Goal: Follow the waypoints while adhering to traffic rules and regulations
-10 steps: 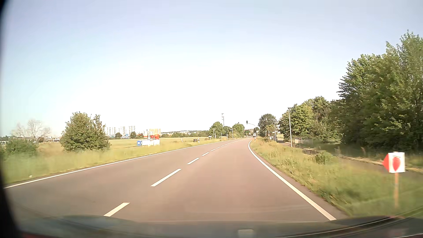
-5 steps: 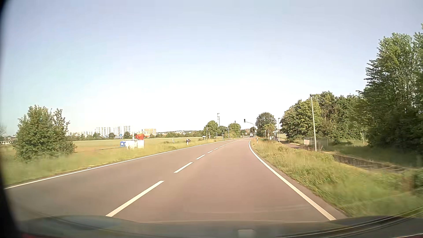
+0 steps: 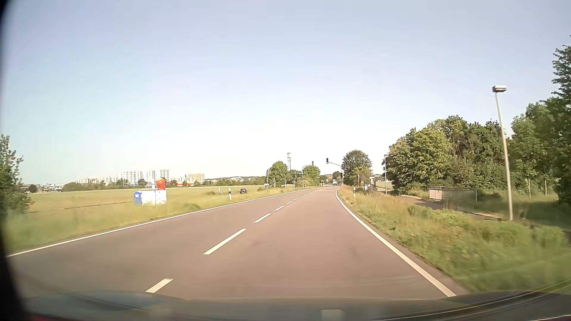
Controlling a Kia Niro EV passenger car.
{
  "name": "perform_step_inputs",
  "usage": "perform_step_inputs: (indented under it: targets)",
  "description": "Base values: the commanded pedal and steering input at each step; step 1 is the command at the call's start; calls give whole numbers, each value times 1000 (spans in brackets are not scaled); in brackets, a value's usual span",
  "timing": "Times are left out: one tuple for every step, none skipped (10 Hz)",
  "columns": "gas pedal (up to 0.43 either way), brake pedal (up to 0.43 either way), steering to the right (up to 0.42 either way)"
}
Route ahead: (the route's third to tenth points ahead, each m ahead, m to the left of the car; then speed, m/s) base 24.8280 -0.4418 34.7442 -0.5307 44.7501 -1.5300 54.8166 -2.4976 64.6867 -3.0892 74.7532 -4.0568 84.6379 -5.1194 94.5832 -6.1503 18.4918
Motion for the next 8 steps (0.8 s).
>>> perform_step_inputs:
  targets:
    - [177,30,10]
    - [177,30,10]
    - [177,30,10]
    - [177,30,10]
    - [177,30,10]
    - [177,30,11]
    - [177,30,11]
    - [177,30,11]
